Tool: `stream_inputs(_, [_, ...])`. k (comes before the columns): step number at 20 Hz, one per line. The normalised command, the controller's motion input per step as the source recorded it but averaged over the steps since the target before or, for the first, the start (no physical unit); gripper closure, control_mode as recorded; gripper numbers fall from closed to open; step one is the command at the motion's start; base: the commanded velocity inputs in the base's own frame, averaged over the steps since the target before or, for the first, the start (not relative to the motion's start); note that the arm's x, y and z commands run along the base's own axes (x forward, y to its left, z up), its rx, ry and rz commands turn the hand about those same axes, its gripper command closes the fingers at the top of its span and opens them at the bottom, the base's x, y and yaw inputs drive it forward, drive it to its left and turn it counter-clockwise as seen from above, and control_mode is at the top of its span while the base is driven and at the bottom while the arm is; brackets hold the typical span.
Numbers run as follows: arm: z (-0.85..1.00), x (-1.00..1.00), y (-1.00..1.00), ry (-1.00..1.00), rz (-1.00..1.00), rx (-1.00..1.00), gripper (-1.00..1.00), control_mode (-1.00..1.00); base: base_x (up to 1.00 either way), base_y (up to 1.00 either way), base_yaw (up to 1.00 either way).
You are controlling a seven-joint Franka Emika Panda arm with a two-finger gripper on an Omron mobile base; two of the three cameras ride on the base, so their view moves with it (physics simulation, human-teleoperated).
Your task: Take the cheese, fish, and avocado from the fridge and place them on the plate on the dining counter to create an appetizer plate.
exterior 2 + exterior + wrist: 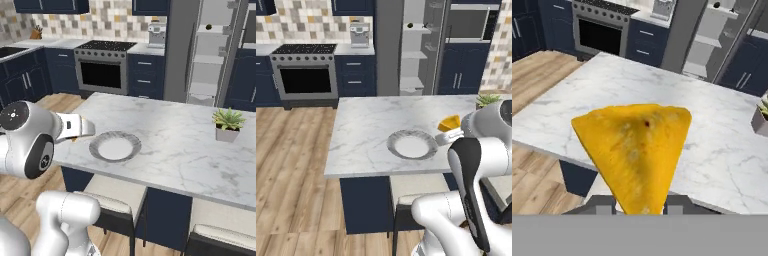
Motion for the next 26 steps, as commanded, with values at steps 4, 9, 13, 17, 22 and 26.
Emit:
stream_inputs(4, [-0.29, 0.9, -0.15, 0.12, 0.35, 0.04, 1.0, -1.0, 0.0, 0.0, 0.0])
stream_inputs(9, [-0.4, 0.79, -0.06, 0.05, 0.07, 0.0, 1.0, -1.0, 0.0, 0.0, 0.0])
stream_inputs(13, [-0.35, 0.84, 0.01, 0.06, 0.0, 0.0, 1.0, -1.0, 0.0, 0.0, 0.0])
stream_inputs(17, [-0.16, 0.55, 0.15, 0.08, -0.04, -0.04, 1.0, -1.0, 0.0, 0.0, 0.0])
stream_inputs(22, [-0.24, 0.35, 0.02, 0.1, -0.07, -0.05, 1.0, -1.0, 0.0, 0.0, 0.0])
stream_inputs(26, [-0.5, 0.34, 0.0, 0.18, -0.03, -0.01, 1.0, -1.0, 0.0, 0.0, 0.0])
